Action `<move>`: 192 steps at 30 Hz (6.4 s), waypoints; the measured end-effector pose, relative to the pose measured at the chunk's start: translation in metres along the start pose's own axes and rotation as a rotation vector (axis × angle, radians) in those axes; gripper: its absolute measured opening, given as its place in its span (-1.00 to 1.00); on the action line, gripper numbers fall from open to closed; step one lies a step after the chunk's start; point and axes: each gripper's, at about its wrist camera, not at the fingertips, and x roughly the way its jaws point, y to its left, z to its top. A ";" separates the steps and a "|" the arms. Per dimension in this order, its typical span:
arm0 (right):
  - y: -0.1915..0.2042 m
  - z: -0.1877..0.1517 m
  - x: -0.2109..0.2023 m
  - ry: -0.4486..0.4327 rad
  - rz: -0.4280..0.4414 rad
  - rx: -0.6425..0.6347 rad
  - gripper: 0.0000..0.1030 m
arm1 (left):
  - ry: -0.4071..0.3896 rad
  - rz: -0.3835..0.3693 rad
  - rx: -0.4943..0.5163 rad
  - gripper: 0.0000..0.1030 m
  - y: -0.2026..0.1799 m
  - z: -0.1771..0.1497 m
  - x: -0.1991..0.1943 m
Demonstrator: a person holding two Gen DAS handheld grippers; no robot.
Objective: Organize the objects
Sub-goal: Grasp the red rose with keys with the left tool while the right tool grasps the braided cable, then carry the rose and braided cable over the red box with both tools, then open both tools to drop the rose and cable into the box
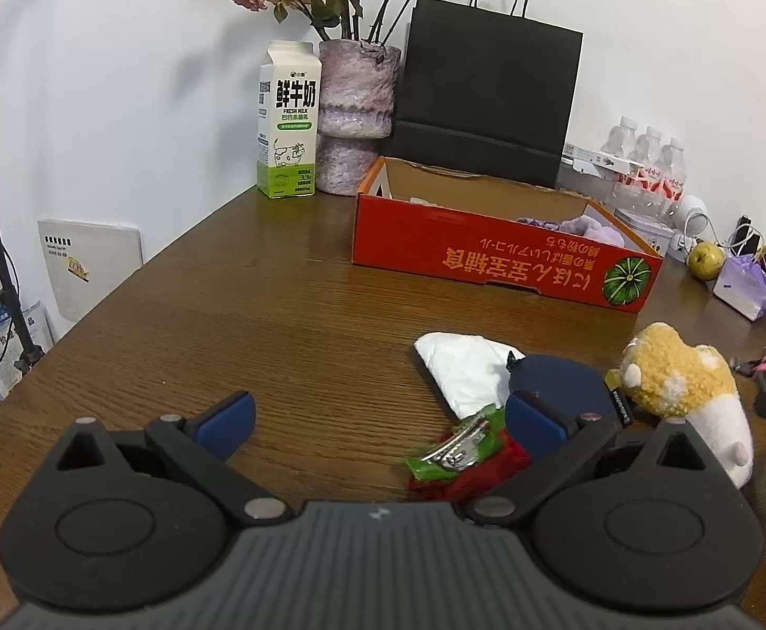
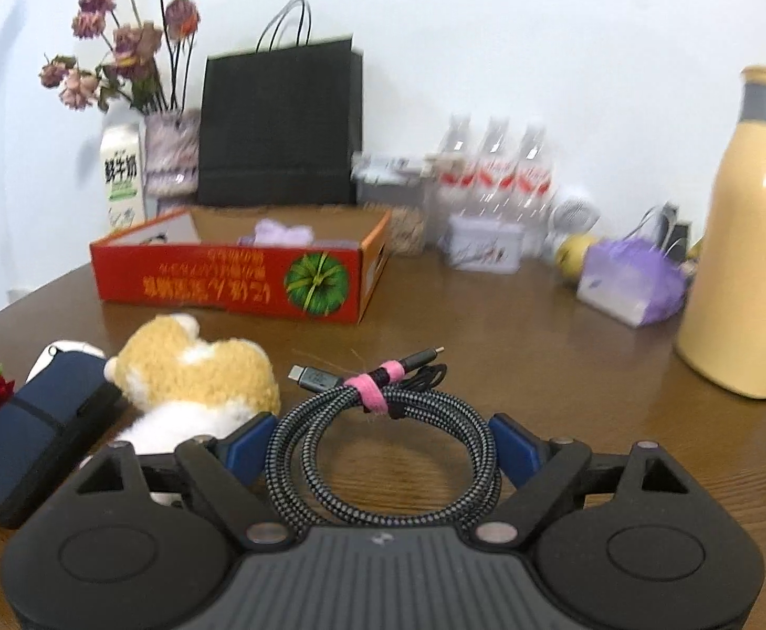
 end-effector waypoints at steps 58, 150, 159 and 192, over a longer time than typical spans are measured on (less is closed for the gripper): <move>0.019 -0.005 -0.029 -0.121 -0.059 0.021 0.59 | -0.036 -0.114 -0.017 -0.01 0.002 -0.012 0.016; 0.090 0.174 0.107 -0.335 0.160 0.028 0.55 | -0.237 -0.118 -0.033 0.00 -0.053 0.174 0.131; 0.085 0.188 0.142 -0.290 0.145 0.027 0.55 | -0.227 -0.106 -0.037 0.00 -0.058 0.186 0.159; 0.076 0.177 0.214 -0.036 0.095 0.071 1.00 | -0.182 -0.008 0.009 1.00 -0.064 0.191 0.207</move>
